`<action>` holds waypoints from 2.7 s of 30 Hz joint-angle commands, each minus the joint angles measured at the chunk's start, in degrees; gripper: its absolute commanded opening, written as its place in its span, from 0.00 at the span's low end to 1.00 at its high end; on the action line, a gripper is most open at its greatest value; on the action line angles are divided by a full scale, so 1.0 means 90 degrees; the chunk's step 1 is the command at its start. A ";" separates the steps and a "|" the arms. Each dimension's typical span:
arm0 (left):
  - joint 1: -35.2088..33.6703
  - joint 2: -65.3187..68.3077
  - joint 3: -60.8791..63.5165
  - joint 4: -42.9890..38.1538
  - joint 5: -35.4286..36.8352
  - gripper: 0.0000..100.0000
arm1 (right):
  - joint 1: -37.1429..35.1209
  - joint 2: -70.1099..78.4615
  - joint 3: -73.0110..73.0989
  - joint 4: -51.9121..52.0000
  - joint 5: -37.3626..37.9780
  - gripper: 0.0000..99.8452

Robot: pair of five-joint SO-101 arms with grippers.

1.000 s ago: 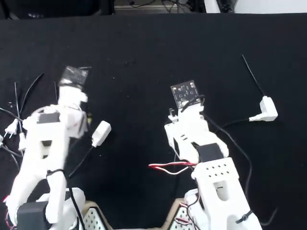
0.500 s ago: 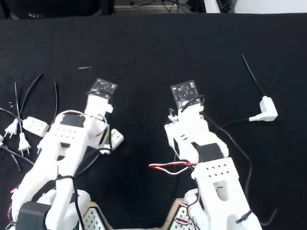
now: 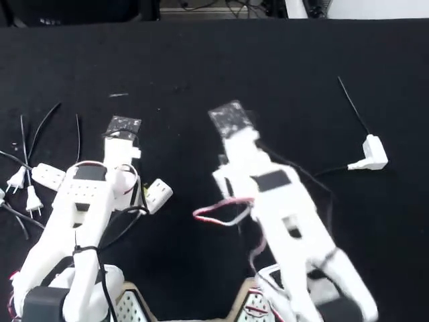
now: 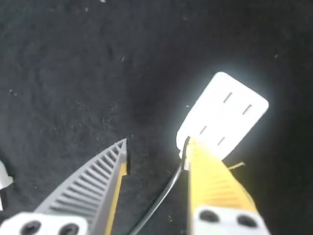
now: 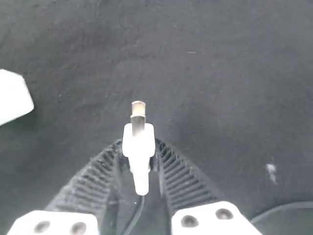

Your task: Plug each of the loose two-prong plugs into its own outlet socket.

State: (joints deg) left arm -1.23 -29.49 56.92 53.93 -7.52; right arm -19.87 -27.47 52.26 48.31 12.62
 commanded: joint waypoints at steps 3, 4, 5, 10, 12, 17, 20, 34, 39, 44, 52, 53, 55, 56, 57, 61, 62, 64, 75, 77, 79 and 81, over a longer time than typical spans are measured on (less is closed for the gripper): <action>-0.0083 0.0000 0.0063 -0.0137 0.0703 0.20 | -0.0742 0.1714 -0.1148 0.0078 0.0850 0.01; -0.0142 0.0000 0.0103 -0.0166 0.0733 0.20 | -0.0811 0.1949 -0.1206 0.0059 0.0928 0.01; -0.0210 0.0000 0.0112 -0.0186 0.0733 0.20 | -0.0850 0.2164 -0.1236 -0.0020 0.0967 0.01; -0.0630 0.0000 0.0073 -0.0186 0.0713 0.20 | -0.0869 0.2632 -0.1197 -0.0088 0.0967 0.01; -0.0728 0.0000 0.0073 -0.0156 0.0703 0.20 | -0.0840 0.2652 -0.1089 -0.0088 0.1094 0.01; -0.0786 0.0000 0.0171 -0.0137 0.0733 0.20 | -0.0869 0.2632 -0.0874 -0.0088 0.1319 0.01; -0.0708 0.0000 0.0269 -0.0186 0.0742 0.20 | -0.0840 0.2632 -0.0864 -0.0078 0.1407 0.02; -0.0005 0.0000 0.0376 -0.0176 0.0987 0.20 | -0.0830 0.1851 -0.1011 0.0733 0.1543 0.07; -0.0005 0.0000 0.0386 -0.0176 0.0987 0.20 | -0.0830 0.1675 -0.0728 0.0488 0.1729 0.07; -0.0005 0.0000 0.0376 -0.0186 0.0996 0.20 | -0.0752 0.1675 -0.0376 0.0020 0.1758 0.07; -0.0005 0.0000 0.0386 -0.0186 0.0996 0.20 | -0.0733 0.1685 -0.0122 -0.0567 0.1739 0.07; -0.0005 0.0000 0.0396 -0.0186 0.0996 0.20 | -0.0733 0.1685 -0.0073 -0.0645 0.1758 0.06; -0.0005 0.0000 0.0396 -0.0186 0.0987 0.20 | -0.0733 0.1675 -0.0015 -0.0723 0.1768 0.01; -0.0005 0.0000 0.0396 -0.0186 0.0987 0.20 | -0.0733 0.1675 -0.0005 -0.0713 0.1768 0.01; -0.0005 0.0000 0.0396 -0.0186 0.0987 0.20 | -0.0733 0.1646 0.0015 -0.0694 0.1768 0.01; -0.0024 0.0000 0.0386 -0.0186 0.0996 0.20 | -0.0733 0.1431 -0.0015 -0.0459 0.1719 0.01; -0.0034 0.0000 0.0366 -0.0186 0.0996 0.20 | -0.0762 0.1265 -0.0024 -0.0371 0.1719 0.01; -0.0044 0.0000 0.0347 -0.0186 0.1006 0.20 | -0.0781 0.0777 0.0015 -0.0332 0.1621 0.01; -0.0044 -0.0928 -0.0024 0.0049 0.1016 0.20 | -0.1397 -0.0308 0.0747 -0.1875 -0.0264 0.01; -0.0005 -0.1436 -0.0024 0.0049 0.1065 0.20 | -0.1485 -0.0239 0.0767 -0.1846 -0.0352 0.01; -0.0005 -0.1944 -0.0024 0.0039 0.1309 0.20 | -0.1485 -0.0317 0.0845 -0.2012 -0.0156 0.01; -0.0005 -0.2383 -0.0024 -0.0117 0.1534 0.20 | -0.1504 -0.0532 0.1060 -0.2208 0.0215 0.01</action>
State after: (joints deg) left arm -1.93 -44.88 59.91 54.11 3.74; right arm -32.26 -29.32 60.88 31.25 11.65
